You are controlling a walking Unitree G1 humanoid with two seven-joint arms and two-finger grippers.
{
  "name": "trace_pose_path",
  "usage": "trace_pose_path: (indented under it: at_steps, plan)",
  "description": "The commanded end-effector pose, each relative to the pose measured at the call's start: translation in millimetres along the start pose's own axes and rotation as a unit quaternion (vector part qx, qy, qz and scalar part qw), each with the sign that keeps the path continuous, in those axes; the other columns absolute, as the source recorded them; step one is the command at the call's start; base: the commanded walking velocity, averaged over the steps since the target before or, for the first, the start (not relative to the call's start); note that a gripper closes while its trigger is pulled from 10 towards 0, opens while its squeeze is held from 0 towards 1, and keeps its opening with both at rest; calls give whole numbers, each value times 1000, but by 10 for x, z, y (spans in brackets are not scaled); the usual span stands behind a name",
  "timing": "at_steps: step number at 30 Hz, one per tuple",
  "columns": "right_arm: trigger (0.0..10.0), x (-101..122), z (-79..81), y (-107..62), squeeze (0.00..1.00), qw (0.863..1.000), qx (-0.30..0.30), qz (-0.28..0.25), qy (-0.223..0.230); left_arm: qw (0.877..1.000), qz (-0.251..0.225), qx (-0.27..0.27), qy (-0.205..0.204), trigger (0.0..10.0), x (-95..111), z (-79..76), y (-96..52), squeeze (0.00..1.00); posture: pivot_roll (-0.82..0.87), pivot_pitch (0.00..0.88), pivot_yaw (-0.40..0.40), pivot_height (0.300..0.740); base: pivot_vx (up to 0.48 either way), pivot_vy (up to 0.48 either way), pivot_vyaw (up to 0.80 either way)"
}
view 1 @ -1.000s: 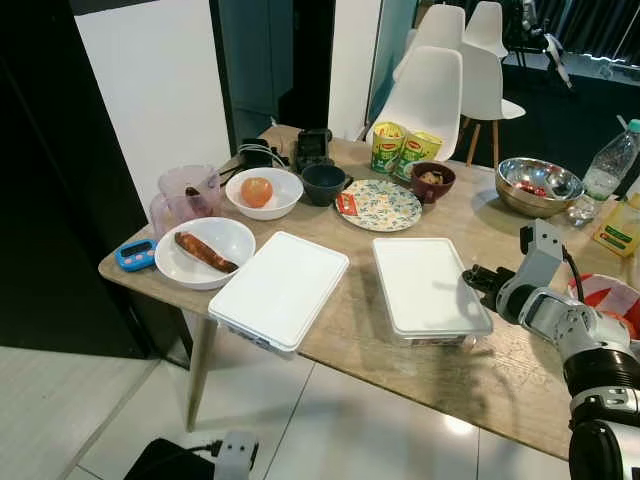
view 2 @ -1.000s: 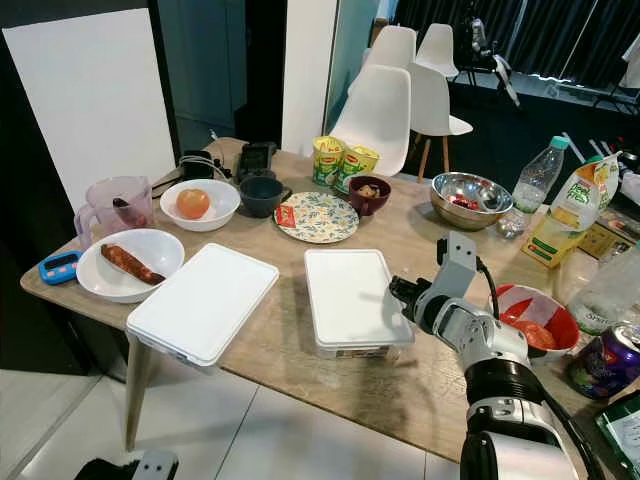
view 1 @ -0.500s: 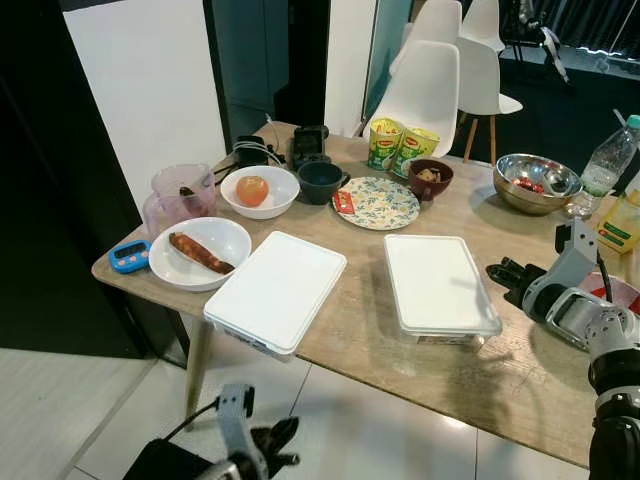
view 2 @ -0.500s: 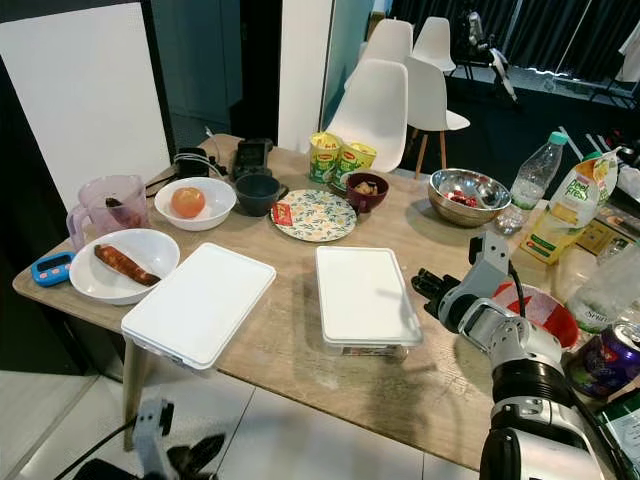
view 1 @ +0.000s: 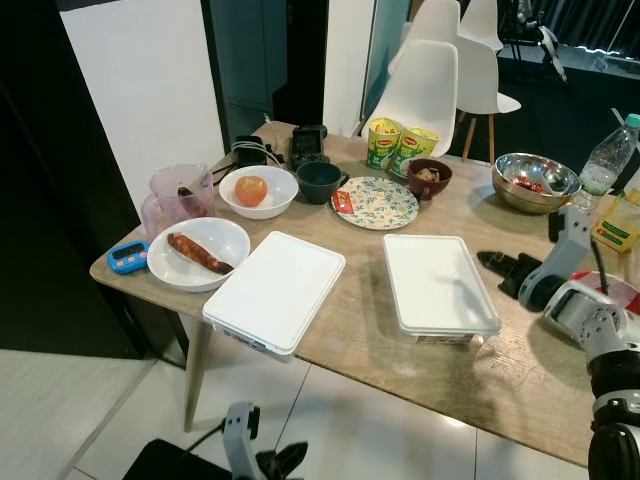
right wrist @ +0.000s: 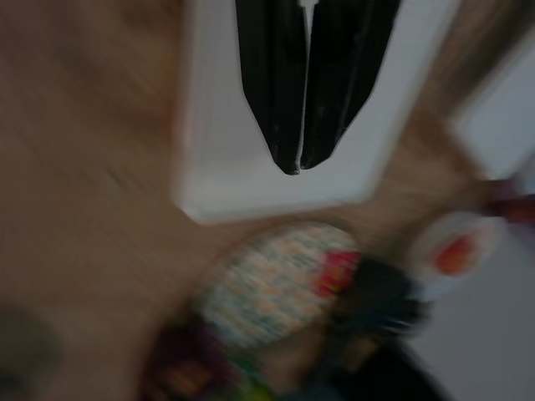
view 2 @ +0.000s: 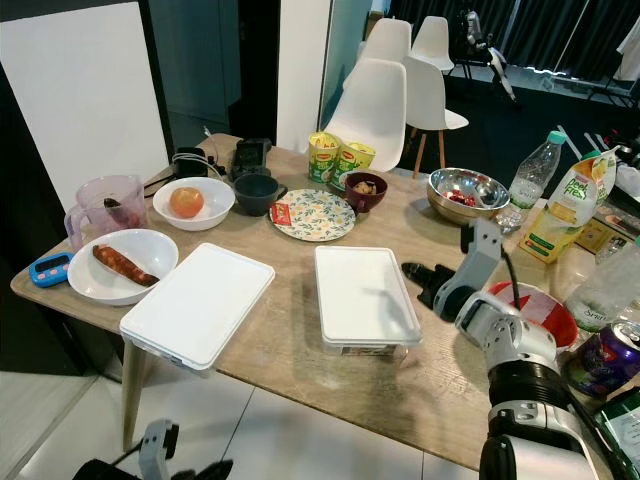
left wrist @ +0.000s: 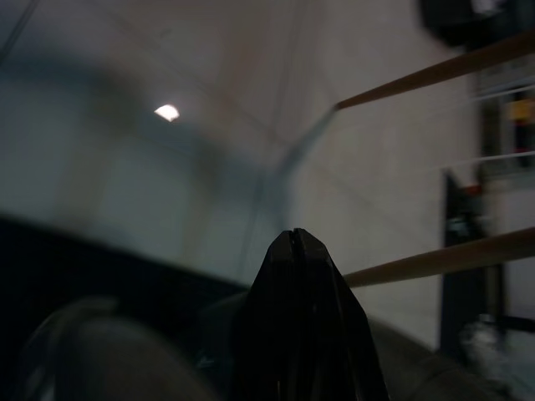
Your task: Restocking fridge
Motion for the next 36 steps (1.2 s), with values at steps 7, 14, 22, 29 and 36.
trace_pose_path:
  at_steps: [7,14,22,29,36]
  plan:
    - [10000,-150,521,-276,1000,965,217,91,-118,995,37,89,-19,10000,-238,246,-235,0,129,0,-94,740,0,0,0]
    - [10000,-210,339,-139,0,980,138,70,-125,992,39,116,-20,10000,-265,263,-233,0,121,0,-93,740,0,0,0]
    - [10000,-594,278,-145,0,979,107,108,-136,988,54,143,2,10000,-238,300,-220,0,112,0,-85,740,0,0,0]
    - [10000,-713,161,-116,0,978,62,124,-155,987,64,149,12,10000,-273,302,-230,0,103,0,-82,740,0,0,0]
    - [10000,-733,164,-74,0,980,44,110,-159,986,71,153,20,10000,-294,296,-228,0,103,0,-81,740,-211,0,0]
Point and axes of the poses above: a point about 5 cm out from each wrist's last joint towards the gripper, its own y axis pointing out of the wrist towards the gripper, its own x axis along the axis of the wrist's last joint, z = x × y, the point moved 2 cm from there along y, pointing out of the wrist towards the gripper, and after that the axes turned 8 degrees about y, right-handed, at the moved point
